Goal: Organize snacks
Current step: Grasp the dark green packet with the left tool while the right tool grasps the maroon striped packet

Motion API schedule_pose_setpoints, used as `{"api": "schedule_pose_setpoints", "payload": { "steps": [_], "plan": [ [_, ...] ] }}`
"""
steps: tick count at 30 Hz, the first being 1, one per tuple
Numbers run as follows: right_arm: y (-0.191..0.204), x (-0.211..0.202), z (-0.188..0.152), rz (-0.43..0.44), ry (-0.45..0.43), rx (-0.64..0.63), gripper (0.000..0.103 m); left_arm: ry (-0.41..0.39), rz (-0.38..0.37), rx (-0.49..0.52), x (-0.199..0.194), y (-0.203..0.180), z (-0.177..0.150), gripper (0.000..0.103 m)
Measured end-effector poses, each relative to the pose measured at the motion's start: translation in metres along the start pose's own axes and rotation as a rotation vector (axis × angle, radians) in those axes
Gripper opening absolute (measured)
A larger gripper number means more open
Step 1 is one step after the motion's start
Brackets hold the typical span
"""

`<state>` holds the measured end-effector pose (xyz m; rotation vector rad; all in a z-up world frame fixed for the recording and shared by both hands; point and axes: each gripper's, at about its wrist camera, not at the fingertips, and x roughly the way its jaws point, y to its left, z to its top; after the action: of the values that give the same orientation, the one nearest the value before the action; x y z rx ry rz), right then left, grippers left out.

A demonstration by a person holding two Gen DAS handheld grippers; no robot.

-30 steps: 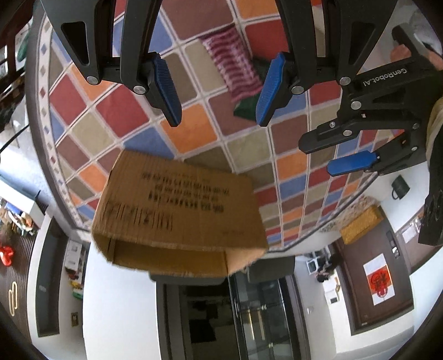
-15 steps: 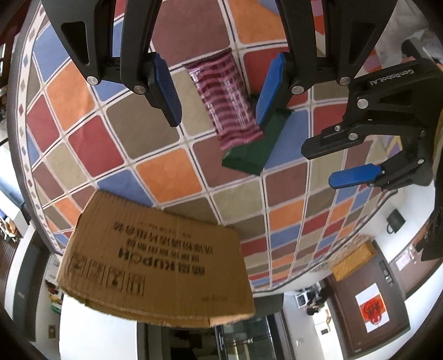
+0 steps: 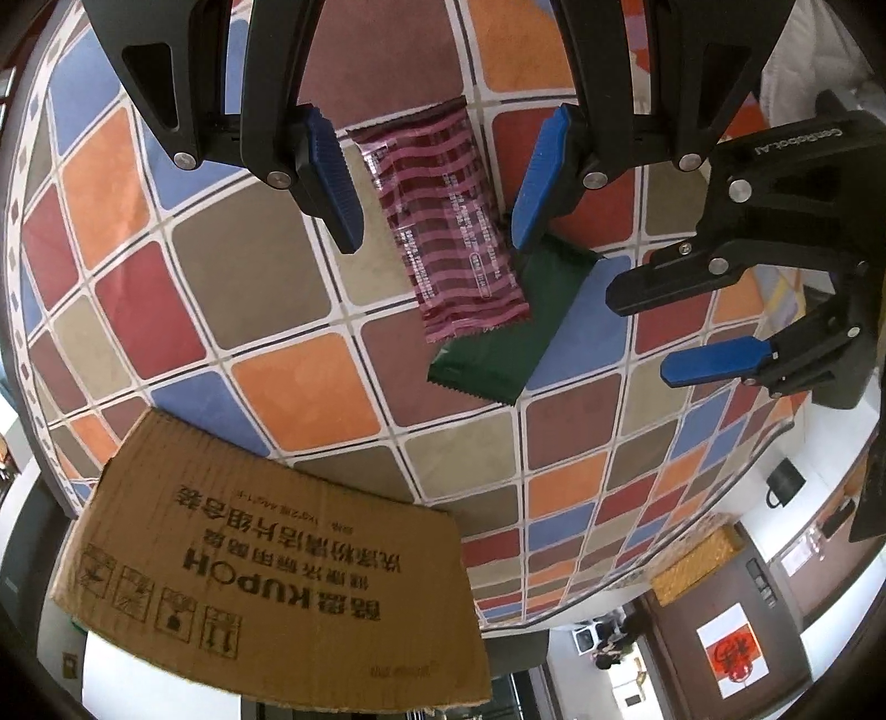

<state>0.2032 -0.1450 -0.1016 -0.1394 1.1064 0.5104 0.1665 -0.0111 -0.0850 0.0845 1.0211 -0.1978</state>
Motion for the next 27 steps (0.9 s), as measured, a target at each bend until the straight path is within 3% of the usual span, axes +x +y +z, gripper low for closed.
{"api": "schedule_pose_setpoints", "payload": {
  "steps": [11,13,16,21,27],
  "plan": [
    [-0.004,0.011,0.001,0.007,0.000,0.030,0.057,0.009,-0.010,-0.005,0.005,-0.001,-0.001,0.055],
    [-0.004,0.011,0.001,0.006,-0.003,0.034,0.048,0.011,-0.013,-0.007,0.005,-0.002,-0.001,0.055],
    [-0.004,0.010,-0.001,-0.001,-0.009,0.035,0.045,0.010,-0.024,-0.010,0.006,-0.004,0.001,0.055],
    [-0.009,0.005,-0.004,0.001,-0.023,0.073,0.041,0.012,-0.033,-0.011,0.008,-0.008,0.004,0.055],
    [-0.021,-0.013,-0.008,-0.056,-0.086,0.149,0.041,0.012,-0.049,-0.013,0.012,-0.016,0.011,0.055]
  ]
}}
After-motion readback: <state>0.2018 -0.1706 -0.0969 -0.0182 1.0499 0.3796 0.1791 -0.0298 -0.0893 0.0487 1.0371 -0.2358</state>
